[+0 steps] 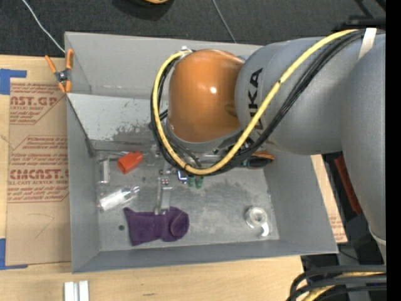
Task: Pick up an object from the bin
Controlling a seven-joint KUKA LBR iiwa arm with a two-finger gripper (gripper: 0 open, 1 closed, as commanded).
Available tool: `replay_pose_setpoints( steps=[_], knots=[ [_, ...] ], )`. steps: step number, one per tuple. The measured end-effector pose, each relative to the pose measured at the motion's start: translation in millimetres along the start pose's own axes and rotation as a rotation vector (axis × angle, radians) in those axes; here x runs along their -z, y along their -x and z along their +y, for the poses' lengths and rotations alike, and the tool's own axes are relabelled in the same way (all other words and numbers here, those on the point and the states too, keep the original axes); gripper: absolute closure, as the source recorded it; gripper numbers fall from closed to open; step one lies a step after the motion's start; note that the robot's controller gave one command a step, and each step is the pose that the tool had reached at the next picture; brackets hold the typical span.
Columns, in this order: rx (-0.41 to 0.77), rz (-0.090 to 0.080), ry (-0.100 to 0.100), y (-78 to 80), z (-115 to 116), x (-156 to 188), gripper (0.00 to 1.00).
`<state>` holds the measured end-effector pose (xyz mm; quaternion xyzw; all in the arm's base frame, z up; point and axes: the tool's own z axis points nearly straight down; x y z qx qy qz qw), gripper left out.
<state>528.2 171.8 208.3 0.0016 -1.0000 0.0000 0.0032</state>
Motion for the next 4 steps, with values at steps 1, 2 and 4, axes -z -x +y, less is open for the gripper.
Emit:
replay_pose_setpoints(
  steps=[1, 2, 4],
  knots=[
    [-0.003, -0.008, 0.001, 1.8, -1, 5, 0.00],
    [-0.002, -0.008, 0.002, 1.7, -1, 5, 0.00],
    [0.244, -0.006, 0.002, -38.2, 9, -70, 0.00]
  ],
)
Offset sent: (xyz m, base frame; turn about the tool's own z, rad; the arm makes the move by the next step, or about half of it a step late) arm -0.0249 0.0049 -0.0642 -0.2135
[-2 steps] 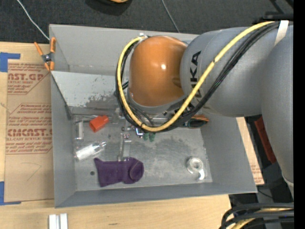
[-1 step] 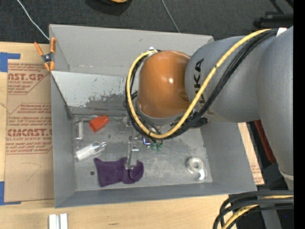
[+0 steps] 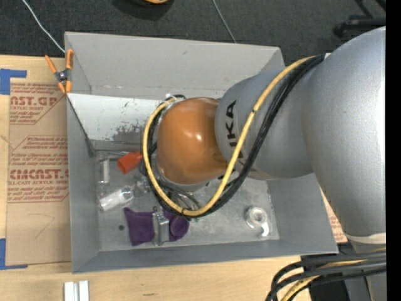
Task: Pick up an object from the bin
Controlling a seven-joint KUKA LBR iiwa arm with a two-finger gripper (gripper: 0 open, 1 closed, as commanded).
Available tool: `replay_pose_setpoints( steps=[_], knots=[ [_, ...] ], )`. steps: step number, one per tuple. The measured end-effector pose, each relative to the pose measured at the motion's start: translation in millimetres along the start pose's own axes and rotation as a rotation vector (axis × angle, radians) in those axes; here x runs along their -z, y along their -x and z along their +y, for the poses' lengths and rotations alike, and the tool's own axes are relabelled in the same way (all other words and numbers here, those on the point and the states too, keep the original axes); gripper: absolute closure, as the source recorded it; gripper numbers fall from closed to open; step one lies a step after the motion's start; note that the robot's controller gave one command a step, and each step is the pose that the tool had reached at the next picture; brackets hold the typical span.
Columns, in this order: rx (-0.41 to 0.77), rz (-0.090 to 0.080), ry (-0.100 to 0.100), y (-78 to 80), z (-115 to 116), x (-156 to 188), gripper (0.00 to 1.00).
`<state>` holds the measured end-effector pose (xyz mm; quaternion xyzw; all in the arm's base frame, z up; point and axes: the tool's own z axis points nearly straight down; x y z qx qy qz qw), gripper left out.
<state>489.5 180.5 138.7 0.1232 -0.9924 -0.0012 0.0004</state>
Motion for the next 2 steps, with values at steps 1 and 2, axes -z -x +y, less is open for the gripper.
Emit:
replay_pose_setpoints(
  steps=[1, 2],
  knots=[
    [0.380, -0.004, -0.001, 19.7, -34, 5, 0.00],
    [0.318, -0.001, 0.001, -3.8, 30, -41, 0.00]
  ],
)
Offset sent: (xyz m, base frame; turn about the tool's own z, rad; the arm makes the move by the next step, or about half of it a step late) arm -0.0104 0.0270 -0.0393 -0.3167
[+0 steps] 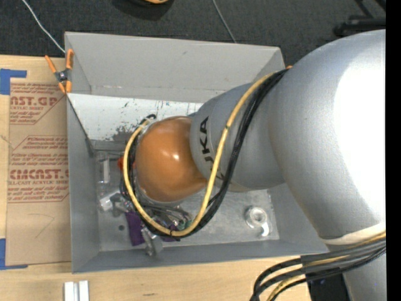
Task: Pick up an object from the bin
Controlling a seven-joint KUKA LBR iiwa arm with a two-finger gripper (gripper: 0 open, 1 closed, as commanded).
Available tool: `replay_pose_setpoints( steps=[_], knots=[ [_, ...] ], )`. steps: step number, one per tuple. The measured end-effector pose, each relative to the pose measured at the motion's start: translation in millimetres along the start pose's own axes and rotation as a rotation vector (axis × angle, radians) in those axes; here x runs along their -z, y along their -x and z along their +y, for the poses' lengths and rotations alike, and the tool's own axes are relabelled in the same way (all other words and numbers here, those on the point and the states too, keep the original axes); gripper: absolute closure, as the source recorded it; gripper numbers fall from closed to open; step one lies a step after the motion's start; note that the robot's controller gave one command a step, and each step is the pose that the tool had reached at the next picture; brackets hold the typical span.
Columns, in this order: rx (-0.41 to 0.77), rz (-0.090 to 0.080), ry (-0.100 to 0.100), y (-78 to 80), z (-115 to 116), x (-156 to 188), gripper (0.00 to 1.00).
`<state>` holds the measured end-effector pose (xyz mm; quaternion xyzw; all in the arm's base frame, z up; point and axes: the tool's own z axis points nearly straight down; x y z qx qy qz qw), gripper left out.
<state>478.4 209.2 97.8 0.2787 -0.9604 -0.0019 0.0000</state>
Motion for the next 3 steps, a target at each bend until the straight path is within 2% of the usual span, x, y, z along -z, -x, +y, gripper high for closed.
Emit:
replay_pose_setpoints(
  steps=[1, 2, 3],
  knots=[
    [0.119, -0.004, -0.003, -11.9, -54, 17, 0.00],
    [0.122, -0.004, -0.002, -11.7, -53, 17, 0.00],
    [0.387, -0.009, -0.007, 15.6, -119, 23, 0.00]
  ],
)
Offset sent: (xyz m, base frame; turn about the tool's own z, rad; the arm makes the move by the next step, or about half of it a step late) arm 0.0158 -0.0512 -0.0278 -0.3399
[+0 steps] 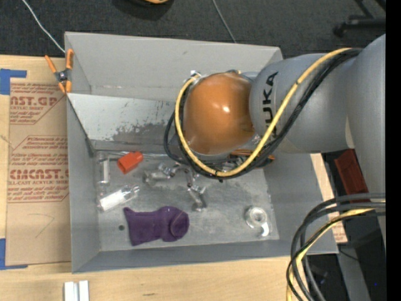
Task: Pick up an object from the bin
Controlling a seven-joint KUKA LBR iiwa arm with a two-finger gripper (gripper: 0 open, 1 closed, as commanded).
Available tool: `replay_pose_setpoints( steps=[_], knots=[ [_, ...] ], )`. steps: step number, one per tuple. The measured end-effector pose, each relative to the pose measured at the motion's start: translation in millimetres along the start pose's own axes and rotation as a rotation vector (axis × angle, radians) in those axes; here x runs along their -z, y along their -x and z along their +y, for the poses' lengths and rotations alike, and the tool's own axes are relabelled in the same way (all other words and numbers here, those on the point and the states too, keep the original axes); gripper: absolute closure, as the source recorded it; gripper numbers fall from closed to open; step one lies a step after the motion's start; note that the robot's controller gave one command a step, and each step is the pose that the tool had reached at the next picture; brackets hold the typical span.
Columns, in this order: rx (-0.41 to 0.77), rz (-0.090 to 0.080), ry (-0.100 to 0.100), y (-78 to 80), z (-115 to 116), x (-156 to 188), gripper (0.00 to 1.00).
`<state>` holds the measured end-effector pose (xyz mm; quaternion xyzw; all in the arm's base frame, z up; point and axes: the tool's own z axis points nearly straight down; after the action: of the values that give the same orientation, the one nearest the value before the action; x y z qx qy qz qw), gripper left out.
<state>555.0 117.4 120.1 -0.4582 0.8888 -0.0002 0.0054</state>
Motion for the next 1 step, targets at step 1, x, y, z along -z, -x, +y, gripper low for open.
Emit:
replay_pose_setpoints(
  steps=[1],
  knots=[
    [0.186, 0.001, 0.007, 27.8, 92.0, -44.6, 0.00]
  ],
)
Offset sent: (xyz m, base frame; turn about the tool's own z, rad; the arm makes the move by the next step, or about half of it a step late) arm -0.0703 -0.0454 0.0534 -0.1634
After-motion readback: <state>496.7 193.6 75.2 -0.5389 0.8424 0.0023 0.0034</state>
